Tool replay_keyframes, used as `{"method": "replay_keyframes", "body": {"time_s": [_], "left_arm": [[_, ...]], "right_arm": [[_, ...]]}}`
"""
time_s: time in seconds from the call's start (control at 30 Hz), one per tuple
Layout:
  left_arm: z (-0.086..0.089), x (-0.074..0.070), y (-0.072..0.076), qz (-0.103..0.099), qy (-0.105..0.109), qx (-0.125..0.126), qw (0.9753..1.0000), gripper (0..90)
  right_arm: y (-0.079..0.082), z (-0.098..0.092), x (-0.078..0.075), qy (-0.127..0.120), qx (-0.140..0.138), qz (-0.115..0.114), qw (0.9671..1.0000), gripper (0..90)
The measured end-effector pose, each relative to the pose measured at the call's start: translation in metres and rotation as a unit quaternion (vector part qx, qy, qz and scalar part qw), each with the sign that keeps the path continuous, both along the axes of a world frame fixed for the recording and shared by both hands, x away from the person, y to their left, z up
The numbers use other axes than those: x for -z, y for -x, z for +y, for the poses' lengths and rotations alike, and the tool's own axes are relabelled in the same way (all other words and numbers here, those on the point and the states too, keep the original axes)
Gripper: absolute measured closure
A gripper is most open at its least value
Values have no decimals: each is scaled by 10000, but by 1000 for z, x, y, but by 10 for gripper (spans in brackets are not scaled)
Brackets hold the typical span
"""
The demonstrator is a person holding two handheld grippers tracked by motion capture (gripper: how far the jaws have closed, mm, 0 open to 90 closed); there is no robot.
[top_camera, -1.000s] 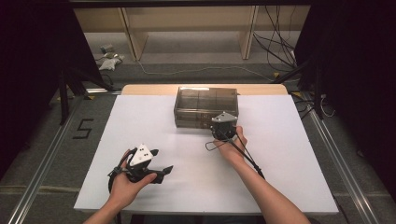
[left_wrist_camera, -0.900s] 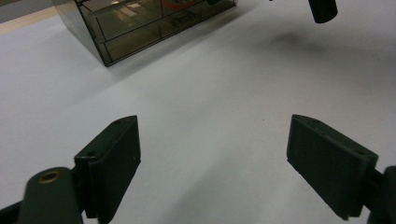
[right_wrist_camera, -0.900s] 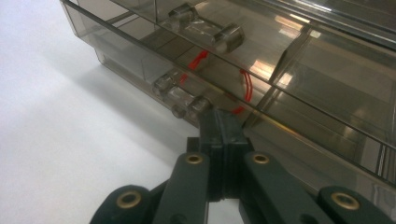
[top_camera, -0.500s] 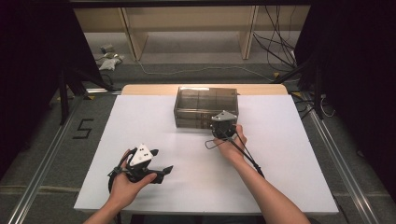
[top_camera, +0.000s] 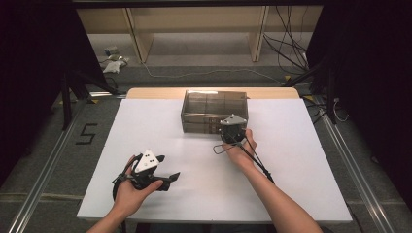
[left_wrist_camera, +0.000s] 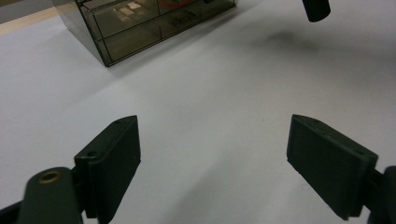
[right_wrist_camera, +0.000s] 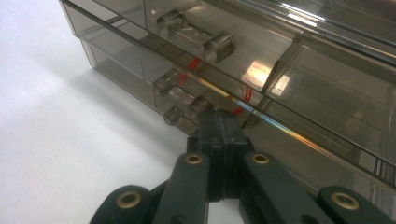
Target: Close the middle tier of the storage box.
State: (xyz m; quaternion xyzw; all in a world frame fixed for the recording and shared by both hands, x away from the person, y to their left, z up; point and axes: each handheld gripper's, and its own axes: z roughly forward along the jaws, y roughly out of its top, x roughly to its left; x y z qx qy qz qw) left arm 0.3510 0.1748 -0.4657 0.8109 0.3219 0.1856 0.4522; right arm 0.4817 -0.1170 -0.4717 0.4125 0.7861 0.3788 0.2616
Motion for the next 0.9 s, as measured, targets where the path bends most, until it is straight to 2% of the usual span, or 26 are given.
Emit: {"method": "replay_keyframes", "body": {"time_s": [0.9], "left_arm": [[0, 0, 0, -1, 3, 6, 10000, 175]], "right_arm": [[-6, 0, 2, -21, 77, -19, 10000, 900]]}}
